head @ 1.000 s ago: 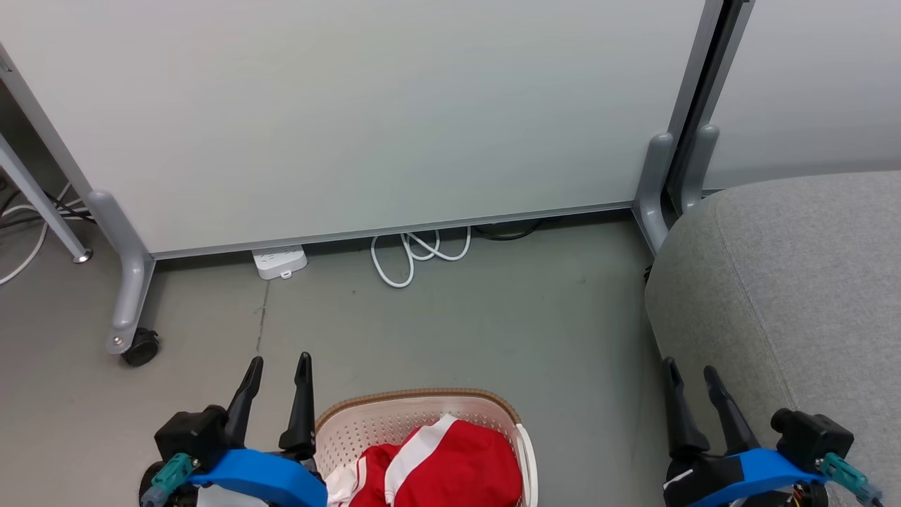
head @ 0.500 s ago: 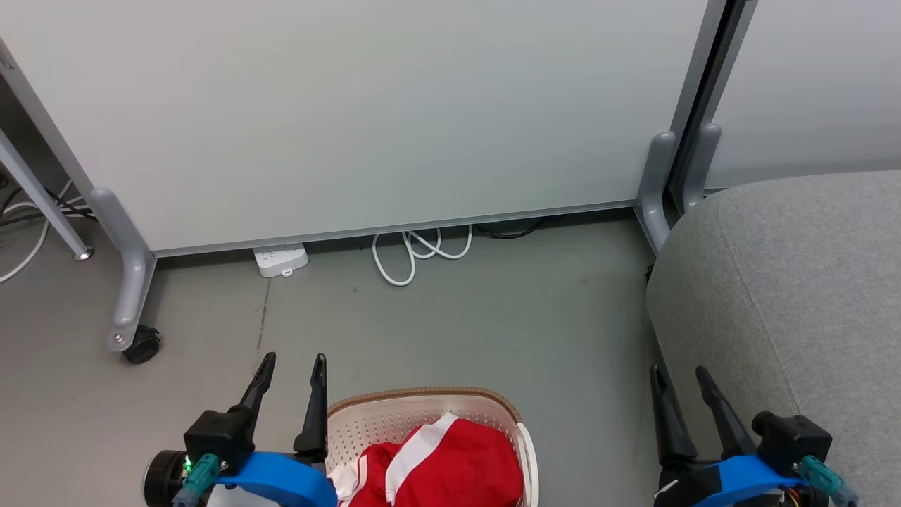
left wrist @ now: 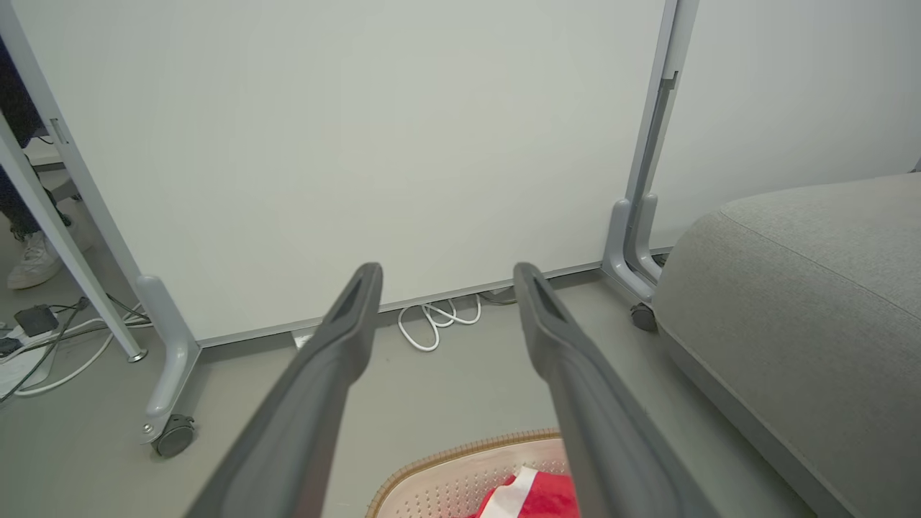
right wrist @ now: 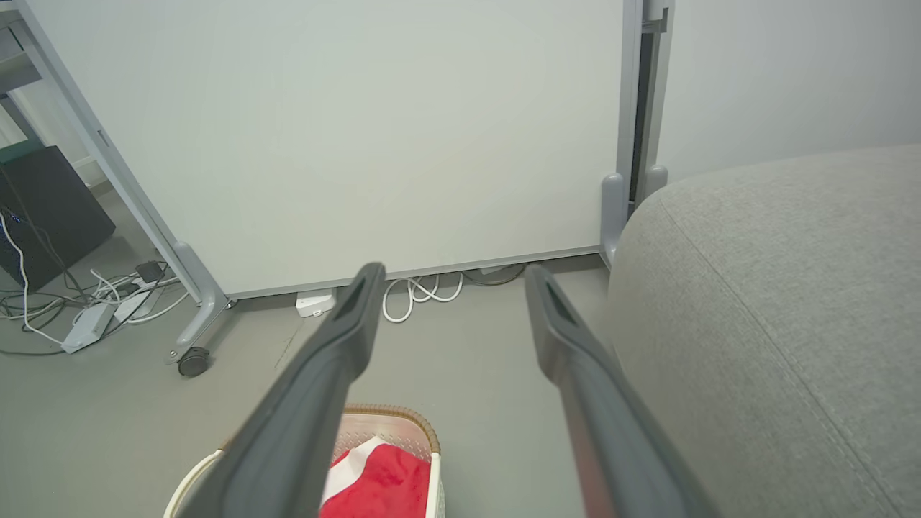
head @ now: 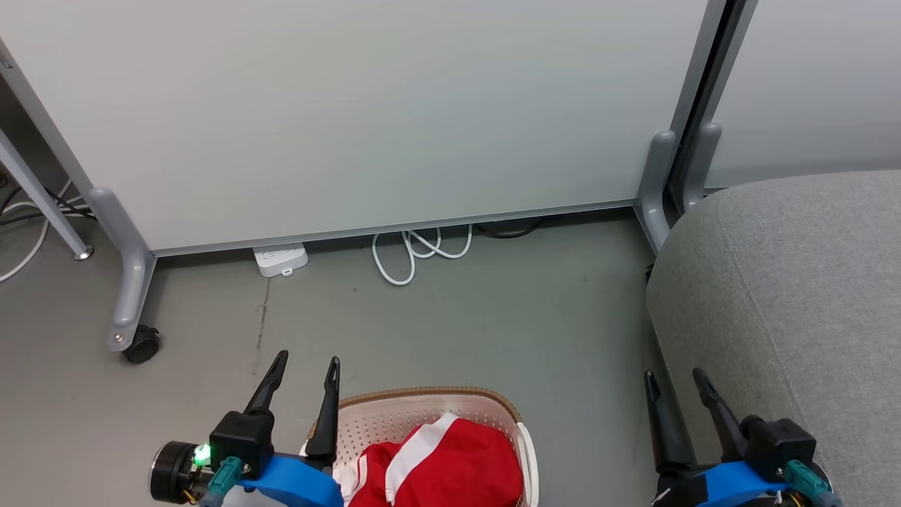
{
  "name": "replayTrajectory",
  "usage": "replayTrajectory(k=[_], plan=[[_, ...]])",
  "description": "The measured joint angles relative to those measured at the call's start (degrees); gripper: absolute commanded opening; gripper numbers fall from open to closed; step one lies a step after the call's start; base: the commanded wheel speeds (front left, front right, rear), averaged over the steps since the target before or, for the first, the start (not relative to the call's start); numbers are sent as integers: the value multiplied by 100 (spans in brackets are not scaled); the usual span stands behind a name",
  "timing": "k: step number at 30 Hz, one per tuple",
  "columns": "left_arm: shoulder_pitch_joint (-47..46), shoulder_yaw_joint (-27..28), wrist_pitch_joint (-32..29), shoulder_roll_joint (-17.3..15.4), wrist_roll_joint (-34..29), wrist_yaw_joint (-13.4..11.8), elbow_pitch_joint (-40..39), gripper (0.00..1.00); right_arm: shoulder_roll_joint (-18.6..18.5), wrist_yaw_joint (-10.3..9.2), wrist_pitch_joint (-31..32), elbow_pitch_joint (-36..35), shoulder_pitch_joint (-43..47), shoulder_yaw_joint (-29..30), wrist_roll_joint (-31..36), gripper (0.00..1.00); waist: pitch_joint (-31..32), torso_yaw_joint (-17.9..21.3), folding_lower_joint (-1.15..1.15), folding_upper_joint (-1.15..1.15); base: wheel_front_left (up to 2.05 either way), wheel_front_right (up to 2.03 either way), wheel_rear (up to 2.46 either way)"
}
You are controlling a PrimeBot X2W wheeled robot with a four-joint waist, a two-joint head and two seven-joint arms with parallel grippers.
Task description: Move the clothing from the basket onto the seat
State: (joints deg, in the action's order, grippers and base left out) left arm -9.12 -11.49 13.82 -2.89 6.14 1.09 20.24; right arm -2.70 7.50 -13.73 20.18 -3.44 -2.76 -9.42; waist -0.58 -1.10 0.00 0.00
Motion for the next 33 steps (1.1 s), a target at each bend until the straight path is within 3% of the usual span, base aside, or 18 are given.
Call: replayTrajectory(k=[12,33], plan=[[-13,-31,121,-4,-374,9,242,100,-3,0,-121,162,-3,34,467,100,20,-7,0,0,0,0,0],[-154,12,124,4,-280,104,602,100,-7,0,-125,300,-65,87,478,100,-82,8,0,0,0,0,0]])
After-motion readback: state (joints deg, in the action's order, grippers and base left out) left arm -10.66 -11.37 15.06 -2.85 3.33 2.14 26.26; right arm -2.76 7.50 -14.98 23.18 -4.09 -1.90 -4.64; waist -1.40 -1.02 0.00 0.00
